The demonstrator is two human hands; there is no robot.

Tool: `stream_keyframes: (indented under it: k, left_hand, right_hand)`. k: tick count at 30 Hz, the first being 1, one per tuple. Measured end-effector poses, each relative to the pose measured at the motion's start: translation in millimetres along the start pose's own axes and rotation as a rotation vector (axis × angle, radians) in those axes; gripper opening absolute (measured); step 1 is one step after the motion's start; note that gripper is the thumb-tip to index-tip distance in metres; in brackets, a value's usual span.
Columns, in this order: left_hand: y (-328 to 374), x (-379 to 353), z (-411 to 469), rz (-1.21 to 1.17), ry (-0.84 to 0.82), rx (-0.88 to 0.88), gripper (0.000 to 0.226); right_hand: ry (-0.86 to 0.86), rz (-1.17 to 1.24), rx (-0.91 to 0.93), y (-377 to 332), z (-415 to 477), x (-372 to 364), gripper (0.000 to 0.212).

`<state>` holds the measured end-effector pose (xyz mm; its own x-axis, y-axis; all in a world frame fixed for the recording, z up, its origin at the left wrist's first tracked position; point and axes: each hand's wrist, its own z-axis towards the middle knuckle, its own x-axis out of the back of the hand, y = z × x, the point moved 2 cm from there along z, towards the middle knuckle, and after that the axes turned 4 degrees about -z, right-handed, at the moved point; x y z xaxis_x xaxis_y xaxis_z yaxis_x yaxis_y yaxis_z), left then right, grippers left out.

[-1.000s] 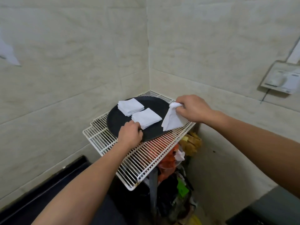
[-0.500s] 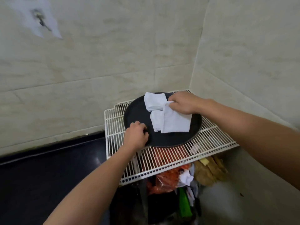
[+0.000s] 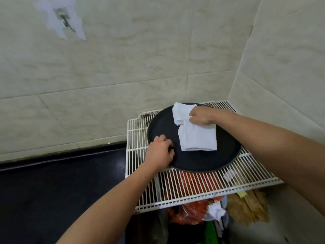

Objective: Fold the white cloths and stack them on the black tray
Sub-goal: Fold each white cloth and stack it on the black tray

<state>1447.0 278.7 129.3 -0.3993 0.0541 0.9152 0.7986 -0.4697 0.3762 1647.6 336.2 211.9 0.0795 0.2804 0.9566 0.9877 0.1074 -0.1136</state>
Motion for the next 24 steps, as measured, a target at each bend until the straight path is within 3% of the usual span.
stream_keyframes:
  k: [4,7,12,13,18,24]
  left_hand:
    - [-5.8,3.2,6.8,-0.054,-0.018,-0.016,0.023]
    - [-10.6,3.4,11.5,-0.079,-0.023,-0.027,0.023]
    - [-20.1,-1.9,14.8,-0.063,0.028,-0.095,0.021]
    - [-21.5,-3.1,15.3,-0.067,0.046,-0.106,0.021]
    - [-25.9,-8.7,19.0,-0.106,0.099,-0.133,0.019]
    - [-29.7,-12.2,23.4,-0.122,0.113,-0.143,0.019]
  right_hand:
    - [-0.015,0.006,-0.028,8.2,19.5,-20.2,0.016]
    - [0.048,0.043,-0.021,12.7,19.5,-36.8,0.024]
    - [0.551,-0.017,0.009,9.3,-8.4,-51.9,0.035]
    - [0.583,-0.030,0.035,5.8,-14.2,-57.9,0.039]
    - [0.329,-0.055,0.094,-6.7,-16.9,-96.9,0.057]
    - [0.302,-0.083,0.094,-5.1,-12.3,-99.3,0.059]
